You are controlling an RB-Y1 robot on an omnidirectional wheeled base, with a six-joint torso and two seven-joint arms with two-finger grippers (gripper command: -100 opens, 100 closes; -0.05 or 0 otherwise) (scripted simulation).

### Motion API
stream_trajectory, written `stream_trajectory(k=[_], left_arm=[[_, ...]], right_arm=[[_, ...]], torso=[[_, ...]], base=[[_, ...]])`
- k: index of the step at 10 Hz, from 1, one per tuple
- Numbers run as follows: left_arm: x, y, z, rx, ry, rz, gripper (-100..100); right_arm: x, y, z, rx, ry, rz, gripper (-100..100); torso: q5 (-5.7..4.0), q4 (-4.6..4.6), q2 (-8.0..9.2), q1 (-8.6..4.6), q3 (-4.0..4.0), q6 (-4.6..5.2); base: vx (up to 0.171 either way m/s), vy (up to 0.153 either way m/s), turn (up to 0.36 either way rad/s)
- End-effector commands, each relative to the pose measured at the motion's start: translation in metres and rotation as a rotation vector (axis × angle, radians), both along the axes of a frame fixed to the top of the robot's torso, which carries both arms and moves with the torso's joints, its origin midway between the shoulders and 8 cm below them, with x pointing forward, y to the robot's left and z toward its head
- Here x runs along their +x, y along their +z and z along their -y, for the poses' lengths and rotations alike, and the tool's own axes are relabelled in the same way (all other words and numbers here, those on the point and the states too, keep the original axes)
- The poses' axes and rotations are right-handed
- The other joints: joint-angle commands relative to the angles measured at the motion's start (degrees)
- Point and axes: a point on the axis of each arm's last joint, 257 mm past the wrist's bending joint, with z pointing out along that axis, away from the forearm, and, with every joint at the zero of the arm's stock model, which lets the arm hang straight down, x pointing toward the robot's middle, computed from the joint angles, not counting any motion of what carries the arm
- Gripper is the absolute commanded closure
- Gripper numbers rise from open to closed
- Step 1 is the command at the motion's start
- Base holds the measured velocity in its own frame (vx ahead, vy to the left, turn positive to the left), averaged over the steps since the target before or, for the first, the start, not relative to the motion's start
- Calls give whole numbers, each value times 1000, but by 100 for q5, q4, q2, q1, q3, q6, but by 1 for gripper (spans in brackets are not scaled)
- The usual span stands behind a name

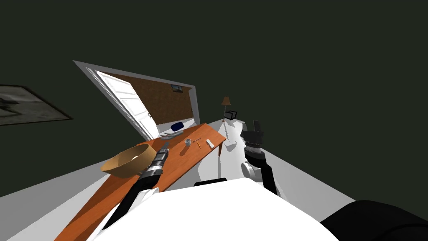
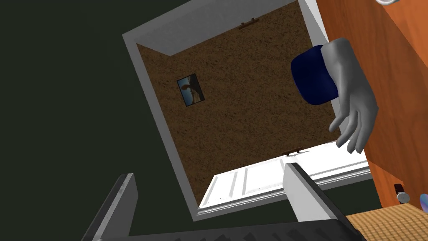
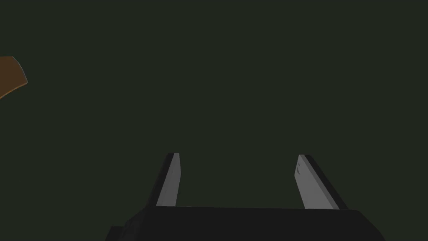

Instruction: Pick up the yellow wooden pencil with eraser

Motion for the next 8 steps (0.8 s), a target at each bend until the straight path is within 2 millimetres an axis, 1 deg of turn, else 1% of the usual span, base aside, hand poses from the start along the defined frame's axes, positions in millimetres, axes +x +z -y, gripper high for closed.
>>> stream_trajectory(k=[1,2,3,4,5,6,7,8], left_arm=[[-3,-25,-20,25,28,-85,-100],[-7,-44,-36,48,52,-147,-100],[-7,-49,-37,44,53,-166,-100],[-13,-71,-55,62,77,-242,-100],[-19,-85,-72,82,98,-299,-100],[-22,-95,-74,77,103,-325,-100],[-22,-95,-74,77,103,-325,-100],[-31,-116,-93,91,128,-399,-100]], right_arm=[[0,0,0,0,0,0,0],[0,0,0,0,0,0,0],[0,0,0,0,0,0,0],[0,0,0,0,0,0,0],[0,0,0,0,0,0,0],[0,0,0,0,0,0,0],[0,0,0,0,0,0,0],[0,0,0,0,0,0,0]], torso=[[0,0,0,0,0,0],[0,0,1,-3,0,4],[-3,0,1,-14,0,5],[-2,0,0,-8,0,-2],[-1,-1,-3,-3,-2,3],[-1,-1,-6,-7,-4,5],[-1,-2,-7,-3,-4,-3],[0,-1,-2,3,-1,-3]], base=[[10,-51,-246],[14,-86,-413],[21,-53,-109],[31,-49,-207],[41,-62,-452],[42,-43,-121],[23,-21,70],[25,-30,-262]])
